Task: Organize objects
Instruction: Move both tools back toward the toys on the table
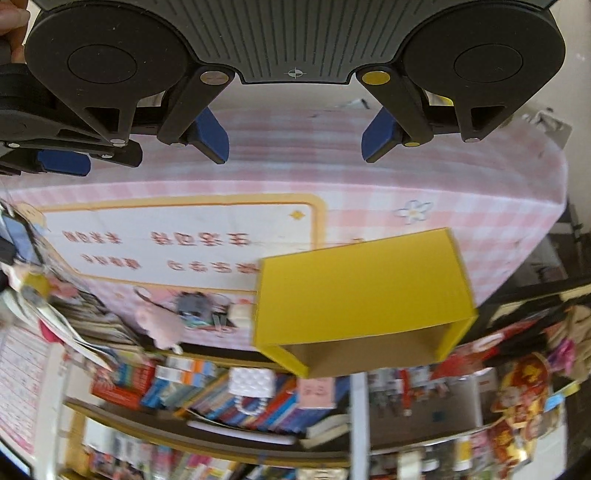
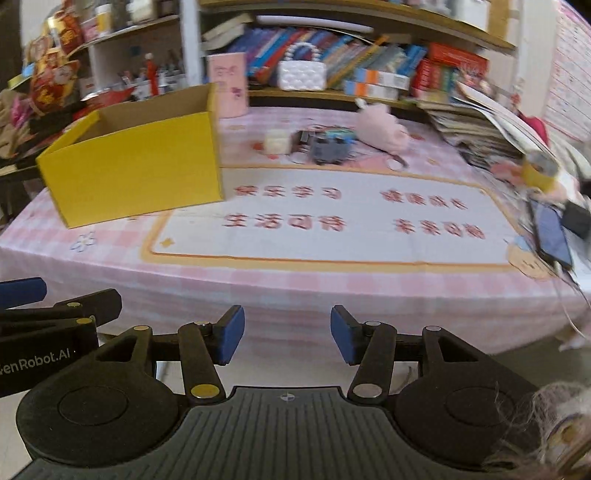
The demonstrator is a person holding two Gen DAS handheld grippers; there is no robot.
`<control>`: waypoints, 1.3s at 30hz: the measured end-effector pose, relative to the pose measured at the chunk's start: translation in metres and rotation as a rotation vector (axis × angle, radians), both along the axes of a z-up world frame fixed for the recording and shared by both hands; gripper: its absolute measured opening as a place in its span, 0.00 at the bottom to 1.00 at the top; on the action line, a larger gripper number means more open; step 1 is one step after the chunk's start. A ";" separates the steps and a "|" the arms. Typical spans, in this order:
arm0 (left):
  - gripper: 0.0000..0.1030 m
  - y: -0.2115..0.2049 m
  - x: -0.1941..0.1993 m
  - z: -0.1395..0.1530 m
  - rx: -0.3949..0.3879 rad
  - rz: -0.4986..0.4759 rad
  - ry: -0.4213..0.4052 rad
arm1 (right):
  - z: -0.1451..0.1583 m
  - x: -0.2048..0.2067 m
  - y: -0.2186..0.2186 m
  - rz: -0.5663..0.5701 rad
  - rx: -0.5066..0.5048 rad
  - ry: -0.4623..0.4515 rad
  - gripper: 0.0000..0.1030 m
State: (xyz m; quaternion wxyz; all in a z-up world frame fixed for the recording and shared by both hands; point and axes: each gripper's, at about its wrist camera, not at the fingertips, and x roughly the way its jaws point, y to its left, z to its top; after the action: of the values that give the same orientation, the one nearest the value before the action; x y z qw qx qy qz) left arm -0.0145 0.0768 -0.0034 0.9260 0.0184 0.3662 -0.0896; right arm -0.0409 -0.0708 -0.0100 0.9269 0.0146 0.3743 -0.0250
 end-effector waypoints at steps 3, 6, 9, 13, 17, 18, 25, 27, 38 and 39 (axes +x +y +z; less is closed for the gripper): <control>0.80 -0.012 0.002 -0.001 -0.006 -0.057 0.008 | -0.001 -0.004 -0.013 -0.059 -0.002 0.008 0.50; 0.80 -0.026 0.005 -0.002 -0.018 -0.111 0.013 | -0.001 -0.009 -0.026 -0.111 -0.010 0.011 0.51; 0.80 -0.042 0.008 -0.002 -0.024 -0.161 0.018 | 0.000 -0.014 -0.040 -0.161 -0.015 0.016 0.51; 0.80 -0.062 0.012 -0.003 -0.030 -0.219 0.020 | 0.001 -0.017 -0.056 -0.214 -0.025 0.019 0.52; 0.81 -0.080 0.017 -0.003 -0.028 -0.260 0.024 | -0.001 -0.017 -0.072 -0.259 -0.026 0.030 0.53; 0.81 -0.083 0.018 -0.003 -0.027 -0.267 0.024 | -0.001 -0.016 -0.075 -0.265 -0.025 0.032 0.53; 0.81 -0.098 0.038 -0.005 -0.019 -0.262 0.034 | -0.004 0.002 -0.091 -0.268 -0.018 0.041 0.55; 0.81 -0.103 0.046 -0.006 -0.015 -0.255 0.036 | -0.005 0.010 -0.095 -0.261 -0.014 0.044 0.55; 0.81 -0.140 0.109 -0.002 -0.011 -0.184 0.023 | -0.002 0.081 -0.138 -0.195 -0.008 0.036 0.57; 0.81 -0.144 0.117 -0.001 -0.009 -0.173 0.018 | -0.001 0.089 -0.143 -0.188 -0.009 0.032 0.57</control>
State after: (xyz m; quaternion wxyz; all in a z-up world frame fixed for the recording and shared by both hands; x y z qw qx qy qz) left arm 0.1022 -0.0673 -0.0040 0.9115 0.0448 0.3714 -0.1709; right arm 0.0484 -0.2134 -0.0113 0.9144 0.0453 0.3859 -0.1138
